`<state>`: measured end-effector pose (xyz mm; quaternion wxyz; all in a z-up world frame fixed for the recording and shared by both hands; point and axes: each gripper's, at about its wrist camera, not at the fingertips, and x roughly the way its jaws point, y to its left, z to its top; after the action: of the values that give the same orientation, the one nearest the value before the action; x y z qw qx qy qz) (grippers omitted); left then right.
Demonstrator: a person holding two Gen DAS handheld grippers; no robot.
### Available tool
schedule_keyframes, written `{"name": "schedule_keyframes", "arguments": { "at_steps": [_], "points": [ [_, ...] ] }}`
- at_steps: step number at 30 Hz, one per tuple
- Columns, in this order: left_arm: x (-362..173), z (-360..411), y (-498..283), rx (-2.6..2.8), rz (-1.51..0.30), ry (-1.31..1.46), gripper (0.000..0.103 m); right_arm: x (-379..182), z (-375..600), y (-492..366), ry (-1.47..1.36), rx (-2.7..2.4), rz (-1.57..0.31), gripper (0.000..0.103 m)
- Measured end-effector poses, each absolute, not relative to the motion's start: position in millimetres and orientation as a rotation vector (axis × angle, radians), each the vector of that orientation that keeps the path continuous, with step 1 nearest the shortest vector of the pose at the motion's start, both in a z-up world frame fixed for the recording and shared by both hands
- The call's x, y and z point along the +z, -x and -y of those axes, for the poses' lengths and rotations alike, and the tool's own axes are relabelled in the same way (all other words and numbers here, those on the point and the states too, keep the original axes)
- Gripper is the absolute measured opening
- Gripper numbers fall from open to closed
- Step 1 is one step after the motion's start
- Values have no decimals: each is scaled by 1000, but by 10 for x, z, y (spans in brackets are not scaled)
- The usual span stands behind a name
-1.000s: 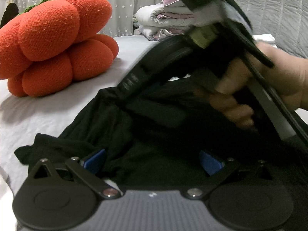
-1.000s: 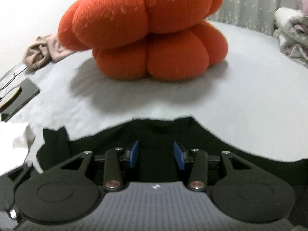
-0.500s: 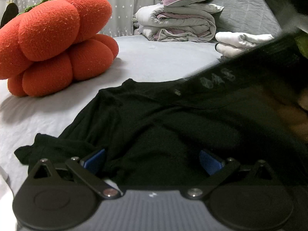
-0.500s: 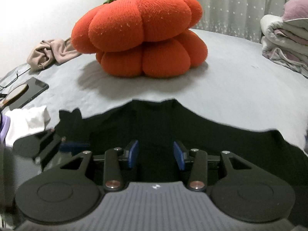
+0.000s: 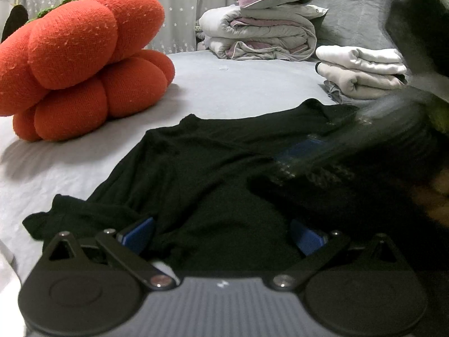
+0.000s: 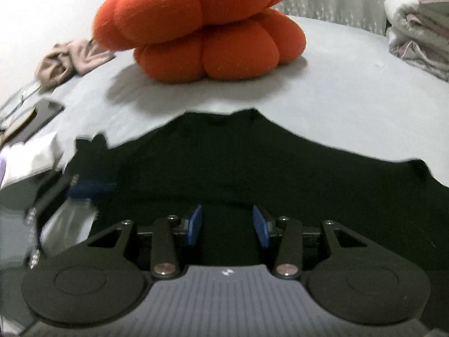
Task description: Fold clothes
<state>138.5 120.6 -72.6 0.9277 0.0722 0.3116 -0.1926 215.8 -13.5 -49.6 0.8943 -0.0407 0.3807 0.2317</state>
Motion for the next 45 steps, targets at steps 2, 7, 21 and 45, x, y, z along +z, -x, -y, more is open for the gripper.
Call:
{"name": "schedule_keyframes", "arguments": {
  "at_steps": [2,7,21,45],
  "points": [
    [-725,-1206,-1385,-395,-638,-148,103,-478,55,-2260,84,440,-762,44],
    [-726,-1205,-1389,-395,-638,-148,103,-409,90,-2317,26,312,-692,44],
    [-727,-1206,-1395,-396,-637,-148,103,-326,435,-1592,84,323,-671,45],
    [-725,-1201,-1399,-396,-637,-149,103,-496,245,-1804,113,381,-709,46]
  ]
}}
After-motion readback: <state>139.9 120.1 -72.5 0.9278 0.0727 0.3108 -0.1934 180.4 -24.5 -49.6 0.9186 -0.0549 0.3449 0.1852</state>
